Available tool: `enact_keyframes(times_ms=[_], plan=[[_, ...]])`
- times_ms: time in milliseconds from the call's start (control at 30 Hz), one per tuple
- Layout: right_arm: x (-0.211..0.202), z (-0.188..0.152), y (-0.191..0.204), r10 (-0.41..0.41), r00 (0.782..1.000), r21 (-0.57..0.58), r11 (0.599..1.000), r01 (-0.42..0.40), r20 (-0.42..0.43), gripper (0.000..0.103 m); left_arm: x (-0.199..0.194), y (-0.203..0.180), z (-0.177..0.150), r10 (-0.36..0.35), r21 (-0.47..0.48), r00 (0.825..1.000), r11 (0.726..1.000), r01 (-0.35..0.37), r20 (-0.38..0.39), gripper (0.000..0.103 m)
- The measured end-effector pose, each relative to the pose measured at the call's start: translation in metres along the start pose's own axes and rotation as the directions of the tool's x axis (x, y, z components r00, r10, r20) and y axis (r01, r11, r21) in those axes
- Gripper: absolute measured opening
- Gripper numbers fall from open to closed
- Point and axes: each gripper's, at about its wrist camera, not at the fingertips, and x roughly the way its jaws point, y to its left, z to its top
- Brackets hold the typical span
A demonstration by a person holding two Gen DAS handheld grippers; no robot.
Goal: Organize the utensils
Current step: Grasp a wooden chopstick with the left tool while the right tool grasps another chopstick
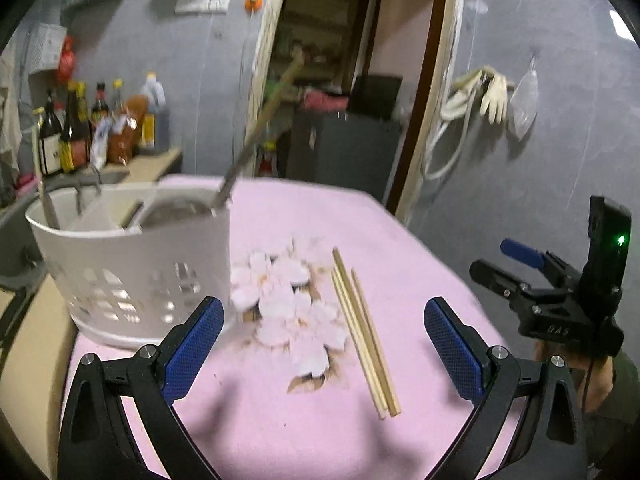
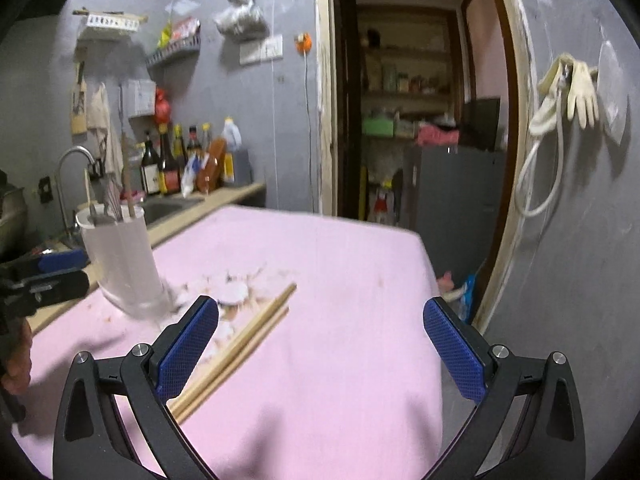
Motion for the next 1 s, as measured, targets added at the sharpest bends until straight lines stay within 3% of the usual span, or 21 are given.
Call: enact_keyframes(times_ms=[267, 333, 533, 800, 1000], plan=[[0.026, -0.008, -0.001, 0.011, 0.990, 0.005, 1.000, -0.011, -0.138, 0.103, 0.037, 0.003, -0.008, 0.002, 0.000, 0.989, 1.000, -0.003, -0.151, 0.097], [0.032, -0.010, 0.000, 0.017, 0.986, -0.003, 1.000, -0.018, -0.166, 0.098, 0.046, 0.002, -0.010, -0.001, 0.011, 0.984, 1.000, 0.003, -0.179, 0.094], [0.047, -0.014, 0.003, 0.036, 0.971, -0.020, 0.999, -0.042, -0.235, 0.079, 0.070, 0.002, -0.009, -0.025, 0.016, 0.963, 0.999, 0.031, -0.268, 0.072], [0.063, -0.015, 0.006, 0.065, 0.954, -0.034, 0.996, -0.079, -0.293, 0.050, 0.105, 0.004, -0.006, -0.065, -0.017, 0.920, 0.998, 0.063, -0.386, 0.035], [0.071, -0.015, 0.004, 0.086, 0.947, -0.017, 0.995, -0.096, -0.310, 0.047, 0.121, 0.001, 0.002, -0.077, -0.011, 0.907, 0.997, 0.080, -0.414, 0.024]])
